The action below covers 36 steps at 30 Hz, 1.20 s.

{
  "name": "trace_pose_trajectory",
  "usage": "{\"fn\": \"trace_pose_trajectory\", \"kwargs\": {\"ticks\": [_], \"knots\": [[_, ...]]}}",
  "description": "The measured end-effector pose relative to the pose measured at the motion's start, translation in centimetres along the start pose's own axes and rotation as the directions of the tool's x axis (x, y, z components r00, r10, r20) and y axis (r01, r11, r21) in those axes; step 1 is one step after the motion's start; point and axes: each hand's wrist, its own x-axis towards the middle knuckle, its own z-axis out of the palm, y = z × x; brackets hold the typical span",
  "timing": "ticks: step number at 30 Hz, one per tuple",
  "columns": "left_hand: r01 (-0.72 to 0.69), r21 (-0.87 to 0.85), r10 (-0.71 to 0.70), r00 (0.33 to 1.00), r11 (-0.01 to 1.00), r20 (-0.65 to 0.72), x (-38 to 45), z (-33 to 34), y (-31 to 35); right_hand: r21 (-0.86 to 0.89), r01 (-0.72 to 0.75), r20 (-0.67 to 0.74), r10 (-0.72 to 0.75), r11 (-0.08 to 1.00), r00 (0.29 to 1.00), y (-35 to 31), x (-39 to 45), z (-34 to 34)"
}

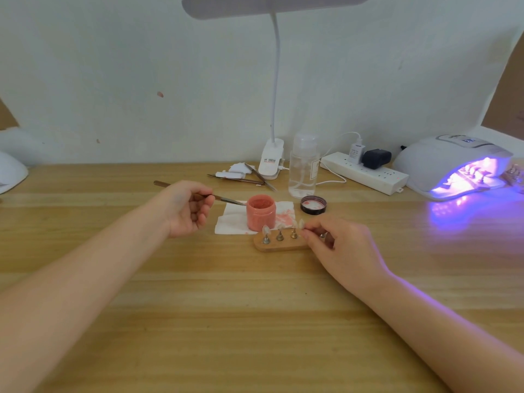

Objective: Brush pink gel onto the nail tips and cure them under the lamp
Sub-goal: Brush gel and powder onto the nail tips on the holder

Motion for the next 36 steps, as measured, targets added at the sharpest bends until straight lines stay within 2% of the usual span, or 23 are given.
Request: {"fn": "trace_pose_trajectory", "kwargs": {"ticks": [5, 10, 12, 15, 17, 20, 22, 24, 26, 36], "knots": [[-0.116, -0.034, 0.113, 0.991, 0.993, -0.069, -0.6, -0.4, 0.7, 0.05, -0.008, -0.035, 0.01, 0.999, 0.999, 0.0, 0.0, -0.1], [-0.345, -0.107, 0.346, 0.938, 0.933, -0.005, -3.0, 2.4, 0.6, 0.086, -0.019, -0.081, 0.026, 0.996, 0.996, -0.1, 0.0, -0.3], [-0.495, -0.069, 0.496, 0.868, 0.866, 0.003, -4.2, 3.7, -0.4, 0.092, -0.018, -0.088, 0.026, 0.996, 0.996, -0.2, 0.0, -0.3], [-0.734, 0.104, 0.735, 0.677, 0.671, 0.038, -6.2, 5.3, -2.5, 0.087, -0.017, -0.084, 0.024, 0.996, 0.996, -0.2, 0.0, -0.3], [-0.818, 0.168, 0.809, 0.571, 0.549, 0.136, -6.9, 6.1, -4.3, 0.086, -0.019, -0.088, 0.027, 0.996, 0.996, -0.2, 0.0, -0.3], [-0.878, 0.23, 0.857, 0.466, 0.419, 0.218, -7.0, 6.8, -6.7, 0.088, -0.01, -0.111, 0.02, 0.996, 0.994, -0.2, 0.0, -0.3], [-0.912, 0.318, 0.904, 0.346, 0.26, 0.252, -6.5, 6.8, -7.7, 0.085, 0.005, -0.126, 0.006, 0.996, 0.992, -0.2, 0.1, -0.3], [-0.915, 0.376, 0.912, 0.272, 0.147, 0.306, -6.2, 6.7, -8.2, 0.082, 0.014, -0.134, -0.003, 0.997, 0.991, -0.2, 0.1, -0.3], [-0.913, 0.395, 0.911, 0.243, 0.1, 0.333, -6.0, 6.6, -8.4, 0.08, 0.016, -0.129, -0.006, 0.997, 0.992, -0.3, 0.0, -0.4], [-0.92, 0.392, 0.911, 0.165, 0.004, 0.378, -5.9, 6.3, -8.6, 0.063, 0.027, -0.128, -0.019, 0.998, 0.992, -0.4, 0.0, -0.5]]}}
